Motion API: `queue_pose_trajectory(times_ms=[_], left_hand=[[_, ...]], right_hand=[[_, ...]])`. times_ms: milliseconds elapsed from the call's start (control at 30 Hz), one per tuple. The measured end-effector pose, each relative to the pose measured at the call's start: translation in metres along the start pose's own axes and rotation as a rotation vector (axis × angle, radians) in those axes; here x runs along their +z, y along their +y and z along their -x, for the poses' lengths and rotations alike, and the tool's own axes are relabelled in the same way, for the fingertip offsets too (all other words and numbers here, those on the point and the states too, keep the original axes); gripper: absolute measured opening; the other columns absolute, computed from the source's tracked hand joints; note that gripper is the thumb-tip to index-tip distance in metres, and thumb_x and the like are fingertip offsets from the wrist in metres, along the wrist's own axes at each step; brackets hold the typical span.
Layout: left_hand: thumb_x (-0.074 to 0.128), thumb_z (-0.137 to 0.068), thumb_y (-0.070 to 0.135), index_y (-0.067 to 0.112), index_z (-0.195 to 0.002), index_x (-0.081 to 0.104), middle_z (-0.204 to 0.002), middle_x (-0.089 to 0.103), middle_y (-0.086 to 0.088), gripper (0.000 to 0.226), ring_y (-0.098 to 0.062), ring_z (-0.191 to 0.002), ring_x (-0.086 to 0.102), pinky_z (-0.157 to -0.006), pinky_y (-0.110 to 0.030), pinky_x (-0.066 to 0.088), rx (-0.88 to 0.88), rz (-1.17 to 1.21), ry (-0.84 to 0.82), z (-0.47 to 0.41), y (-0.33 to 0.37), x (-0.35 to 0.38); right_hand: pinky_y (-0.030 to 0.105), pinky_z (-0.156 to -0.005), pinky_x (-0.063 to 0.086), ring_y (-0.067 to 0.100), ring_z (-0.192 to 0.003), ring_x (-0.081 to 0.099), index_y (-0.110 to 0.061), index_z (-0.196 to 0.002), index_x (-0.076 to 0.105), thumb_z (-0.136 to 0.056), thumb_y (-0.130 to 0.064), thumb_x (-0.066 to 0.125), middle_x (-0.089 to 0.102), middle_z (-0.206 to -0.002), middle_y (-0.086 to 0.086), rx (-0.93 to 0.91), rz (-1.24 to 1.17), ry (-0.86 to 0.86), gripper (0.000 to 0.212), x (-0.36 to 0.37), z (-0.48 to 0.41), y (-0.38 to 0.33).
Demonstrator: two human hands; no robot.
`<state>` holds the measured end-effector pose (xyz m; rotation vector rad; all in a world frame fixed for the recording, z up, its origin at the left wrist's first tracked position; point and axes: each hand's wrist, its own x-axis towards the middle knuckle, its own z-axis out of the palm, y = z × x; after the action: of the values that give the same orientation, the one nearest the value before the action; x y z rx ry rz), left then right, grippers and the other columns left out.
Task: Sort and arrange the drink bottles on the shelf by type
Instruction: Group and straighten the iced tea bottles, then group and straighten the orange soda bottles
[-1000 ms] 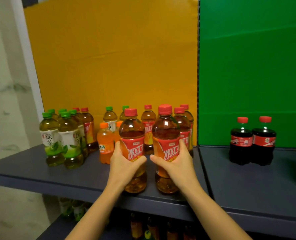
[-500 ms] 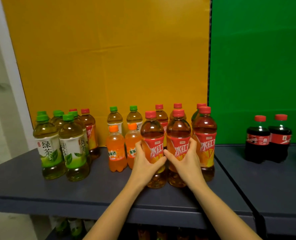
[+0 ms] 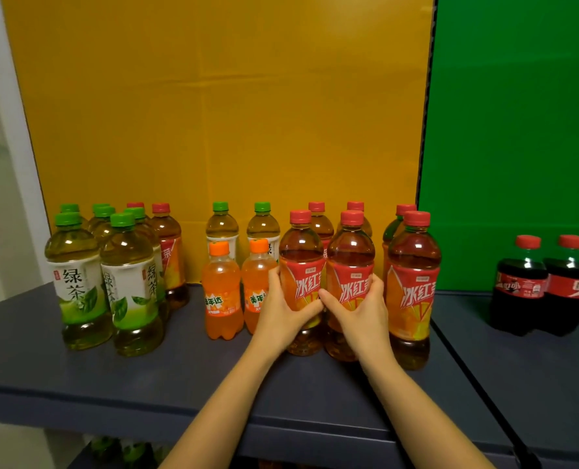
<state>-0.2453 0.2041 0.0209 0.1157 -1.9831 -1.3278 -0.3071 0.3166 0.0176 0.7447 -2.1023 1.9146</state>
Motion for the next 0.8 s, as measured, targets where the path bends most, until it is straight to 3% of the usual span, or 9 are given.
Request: queue_pose_trajectory(times_ms=[133, 267, 333, 400, 500, 600, 733, 800], left_hand=[[0.078, -0.071, 0.026, 0.027, -0.125, 0.04, -0.114, 0.054, 0.016, 0.066, 0.004, -0.103, 0.053, -0.081, -0.01, 0.047, 0.007, -0.069, 0.012, 0.007, 0.002, -0.01], [0.075, -0.074, 0.025, 0.02, -0.109, 0.058, -0.103, 0.06, 0.01, 0.039, -0.001, -0.092, 0.058, -0.077, -0.011, 0.047, 0.11, -0.213, 0.17, 0.022, 0.004, -0.035], [0.075, -0.074, 0.022, 0.019, -0.092, 0.064, -0.091, 0.063, 0.008, 0.021, -0.005, -0.083, 0.059, -0.07, -0.012, 0.047, 0.167, -0.244, 0.262, 0.027, 0.003, -0.052], [0.076, -0.074, 0.018, 0.019, -0.084, 0.062, -0.086, 0.062, 0.007, 0.017, -0.01, -0.077, 0.059, -0.068, -0.015, 0.047, 0.197, -0.267, 0.355, 0.027, -0.002, -0.071], [0.076, -0.073, 0.017, 0.017, -0.09, 0.056, -0.083, 0.05, 0.008, 0.027, -0.017, -0.08, 0.051, -0.071, -0.024, 0.044, 0.204, -0.325, 0.433, 0.017, -0.012, -0.095], [0.08, -0.067, 0.022, 0.009, -0.109, 0.049, -0.098, 0.043, 0.001, 0.053, -0.018, -0.095, 0.044, -0.082, -0.03, 0.041, 0.152, -0.426, 0.428, 0.003, -0.02, -0.11], [0.086, -0.057, 0.029, 0.009, -0.131, 0.032, -0.127, 0.042, -0.01, 0.094, -0.025, -0.12, 0.043, -0.101, -0.043, 0.04, 0.024, -0.378, 0.283, -0.018, -0.035, -0.12], [0.087, -0.055, 0.031, 0.014, -0.137, 0.025, -0.138, 0.038, -0.009, 0.104, -0.026, -0.128, 0.04, -0.104, -0.046, 0.039, -0.079, -0.304, 0.171, -0.025, -0.04, -0.122]], right_hand=[[0.048, -0.108, 0.037, 0.019, -0.133, 0.038, -0.022, -0.144, 0.018, -0.071, -0.041, 0.072, 0.04, -0.142, 0.002, -0.014, -0.009, -0.067, 0.093, -0.006, 0.011, 0.001], [0.037, -0.118, 0.018, 0.009, -0.144, 0.012, -0.024, -0.149, 0.002, -0.084, -0.026, 0.064, 0.011, -0.157, -0.006, -0.053, 0.028, -0.101, 0.09, -0.016, 0.042, -0.013], [0.031, -0.117, 0.02, 0.002, -0.142, 0.014, -0.025, -0.148, 0.01, -0.085, -0.017, 0.062, 0.016, -0.155, -0.012, -0.159, 0.0, -0.02, 0.081, -0.016, 0.062, -0.021], [0.021, -0.112, 0.026, -0.002, -0.137, 0.025, -0.026, -0.143, 0.029, -0.084, -0.008, 0.062, 0.032, -0.147, -0.014, -0.299, -0.005, 0.059, 0.07, -0.009, 0.076, -0.028], [0.013, -0.104, 0.032, -0.006, -0.126, 0.038, -0.029, -0.131, 0.044, -0.084, -0.006, 0.061, 0.046, -0.132, -0.018, -0.378, 0.016, -0.018, 0.055, 0.013, 0.076, -0.037], [0.002, -0.099, 0.029, -0.015, -0.121, 0.036, -0.031, -0.129, 0.041, -0.086, -0.01, 0.06, 0.045, -0.128, -0.021, -0.396, 0.088, -0.137, 0.052, 0.043, 0.064, -0.047], [0.001, -0.102, 0.026, -0.006, -0.128, 0.034, -0.022, -0.139, 0.034, -0.089, -0.01, 0.056, 0.041, -0.139, -0.01, -0.392, 0.136, -0.179, 0.056, 0.081, 0.045, -0.048], [0.002, -0.104, 0.021, 0.0, -0.134, 0.028, -0.019, -0.143, 0.027, -0.09, -0.009, 0.053, 0.034, -0.146, -0.006, -0.388, 0.166, -0.176, 0.06, 0.095, 0.039, -0.048]])
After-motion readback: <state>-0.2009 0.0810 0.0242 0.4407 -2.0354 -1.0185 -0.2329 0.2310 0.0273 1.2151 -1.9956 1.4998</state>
